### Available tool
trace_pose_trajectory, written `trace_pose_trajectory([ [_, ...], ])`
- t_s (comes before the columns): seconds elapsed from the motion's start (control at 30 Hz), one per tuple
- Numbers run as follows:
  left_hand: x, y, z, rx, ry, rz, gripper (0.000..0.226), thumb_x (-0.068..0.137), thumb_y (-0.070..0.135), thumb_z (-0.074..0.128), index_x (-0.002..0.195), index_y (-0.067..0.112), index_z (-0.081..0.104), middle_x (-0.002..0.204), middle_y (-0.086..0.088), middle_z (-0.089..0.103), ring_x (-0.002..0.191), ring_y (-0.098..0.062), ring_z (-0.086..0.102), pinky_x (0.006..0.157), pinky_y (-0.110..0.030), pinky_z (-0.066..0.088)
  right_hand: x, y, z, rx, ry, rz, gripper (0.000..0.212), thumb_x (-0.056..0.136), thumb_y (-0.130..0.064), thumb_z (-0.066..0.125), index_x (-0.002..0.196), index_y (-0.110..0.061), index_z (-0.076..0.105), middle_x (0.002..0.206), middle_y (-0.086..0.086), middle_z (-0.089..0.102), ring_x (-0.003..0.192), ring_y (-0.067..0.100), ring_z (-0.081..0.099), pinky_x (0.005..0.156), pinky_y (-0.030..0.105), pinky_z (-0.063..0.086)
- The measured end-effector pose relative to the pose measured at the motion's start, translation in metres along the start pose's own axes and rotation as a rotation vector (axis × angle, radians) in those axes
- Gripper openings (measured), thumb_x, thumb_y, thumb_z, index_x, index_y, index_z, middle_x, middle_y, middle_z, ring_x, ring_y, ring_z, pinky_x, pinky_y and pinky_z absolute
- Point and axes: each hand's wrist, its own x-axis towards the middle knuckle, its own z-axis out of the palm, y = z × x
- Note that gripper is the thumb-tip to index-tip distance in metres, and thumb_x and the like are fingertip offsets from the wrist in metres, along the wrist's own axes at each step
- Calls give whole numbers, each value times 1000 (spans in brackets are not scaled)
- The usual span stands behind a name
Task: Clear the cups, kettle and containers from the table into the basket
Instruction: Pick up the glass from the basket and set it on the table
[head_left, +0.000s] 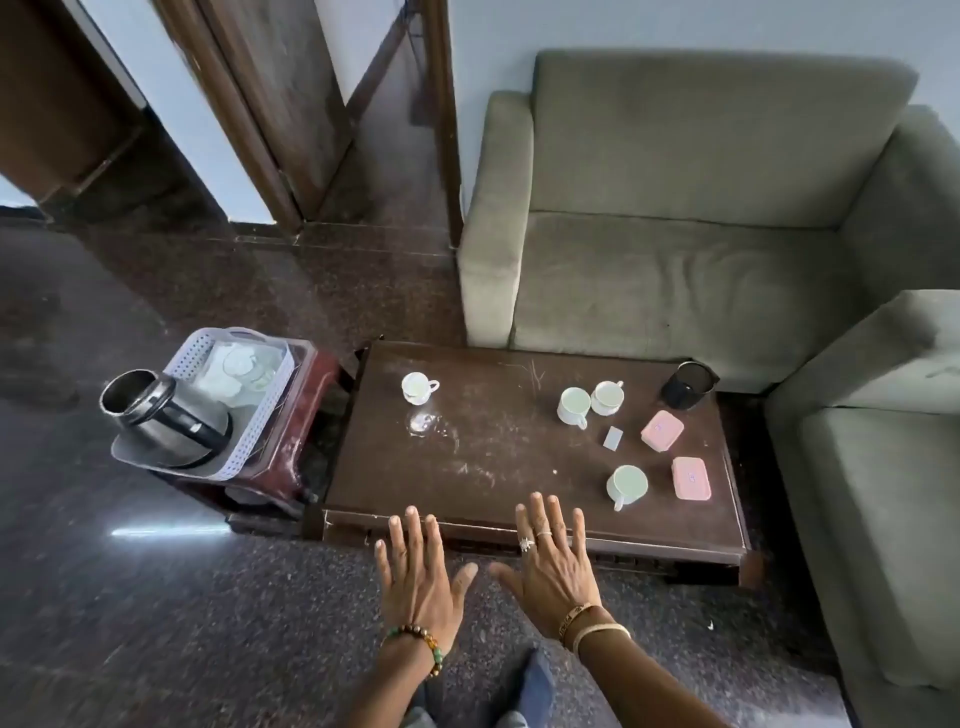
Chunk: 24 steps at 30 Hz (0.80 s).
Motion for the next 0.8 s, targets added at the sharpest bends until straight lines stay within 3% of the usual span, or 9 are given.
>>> trace_pose_trajectory([
  [0.13,12,-19,-12,-41,8,-54,93,88,68,-8,149,6,26,158,-18,19,146,-40,16,115,-56,21,18,-14,-4,30,-66,-62,90,89,-73,13,154,-11,20,162,16,3,148,37,-5,116,57,-17],
  [0.2,13,-33,-7,-25,-32,-62,96,81,70,-18,153,10,7,161,-15,-1,148,-37,0,118,-52,12,24,-27,-3,15,-92,-93,90,90,-74,12,155,-12,15,162,14,-2,148,36,-10,115,53,-18],
  [0.27,11,-50,3,-55,-69,-71,96,76,71,-19,152,14,-8,160,-11,-17,148,-33,-12,120,-46,6,24,-45,-4,-13,-139,-107,88,91,-73,16,154,-11,23,162,16,7,149,38,0,116,55,-11],
  [0.4,1,-88,21,-168,-104,-113,93,78,71,-10,153,16,-10,162,-7,-14,150,-27,-8,121,-36,12,16,-85,2,-2,-173,-123,89,92,-70,10,125,-9,66,135,16,58,125,36,56,108,57,33],
  [0.47,-4,-105,26,-222,-126,-140,82,90,66,7,153,16,-10,162,-6,-10,150,-26,-5,121,-35,13,15,-101,7,-1,-159,-155,85,90,-70,17,120,-11,69,130,14,63,119,33,61,99,54,46],
  [0.53,-6,-127,28,-264,-146,-169,79,95,62,20,153,17,-10,163,-5,-9,150,-25,-4,121,-34,14,20,-120,7,-2,-161,-178,87,92,-70,12,121,-11,69,130,13,63,119,33,61,95,52,49],
  [0.63,-4,-161,19,-280,-139,-192,79,96,62,23,153,17,-10,163,-4,-8,150,-25,-3,121,-34,13,36,-151,1,-39,-181,-192,93,92,-69,1,132,-9,60,141,17,53,129,37,51,104,55,39],
  [0.73,5,-195,1,-305,-109,-220,78,97,60,25,153,17,-7,163,-5,-4,150,-24,0,122,-35,12,60,-183,-4,-31,-216,-268,94,86,-74,5,154,-11,22,162,15,11,149,37,9,116,54,-1],
  [0.8,13,-215,-11,-314,-76,-218,75,98,57,27,154,17,-3,163,-5,1,150,-23,4,122,-34,13,77,-201,-8,-18,-149,-284,92,87,-72,10,154,-11,21,162,14,11,149,36,7,116,54,-1],
])
